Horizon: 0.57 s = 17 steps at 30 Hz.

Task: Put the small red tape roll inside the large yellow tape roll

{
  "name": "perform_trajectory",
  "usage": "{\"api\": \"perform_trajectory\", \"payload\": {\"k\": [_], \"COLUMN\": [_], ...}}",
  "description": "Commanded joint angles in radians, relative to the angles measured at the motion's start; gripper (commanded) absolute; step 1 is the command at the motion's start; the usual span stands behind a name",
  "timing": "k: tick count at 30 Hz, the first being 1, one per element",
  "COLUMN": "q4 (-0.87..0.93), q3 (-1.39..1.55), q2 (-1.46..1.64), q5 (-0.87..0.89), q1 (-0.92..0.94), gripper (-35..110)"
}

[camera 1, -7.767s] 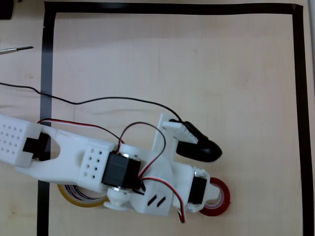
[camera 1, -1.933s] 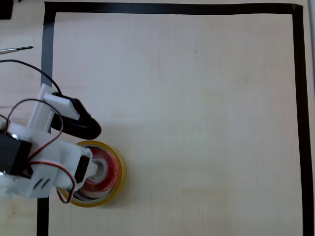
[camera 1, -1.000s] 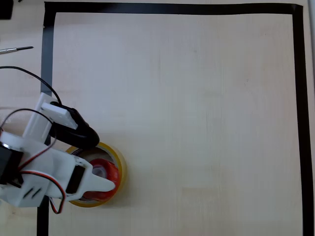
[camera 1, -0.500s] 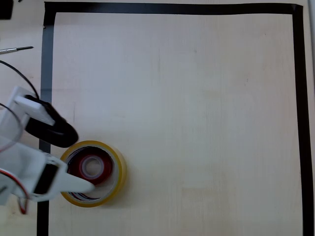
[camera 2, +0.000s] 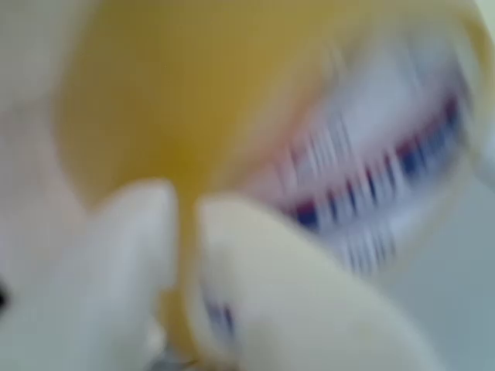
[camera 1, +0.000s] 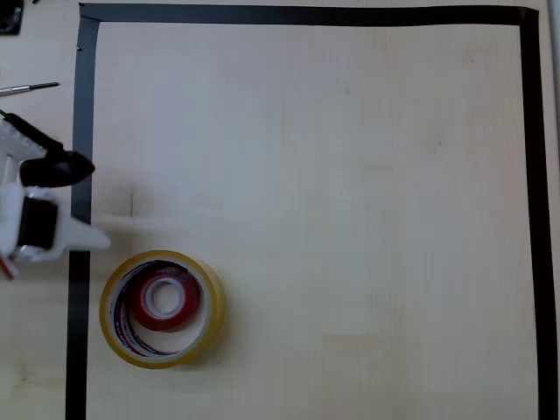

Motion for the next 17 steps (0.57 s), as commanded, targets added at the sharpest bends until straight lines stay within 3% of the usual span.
{"api": "perform_trajectory", "payload": {"k": [1,4,17], "q4": [-0.08,0.029,0.268], "q3": [0.143,0.255,0.193], "q2": [0.179,0.466,0.469], "q5": [-0.021,-0.023,-0.018], "q1": [-0.066,-0.061,-0.11], "gripper": [0,0,0]}}
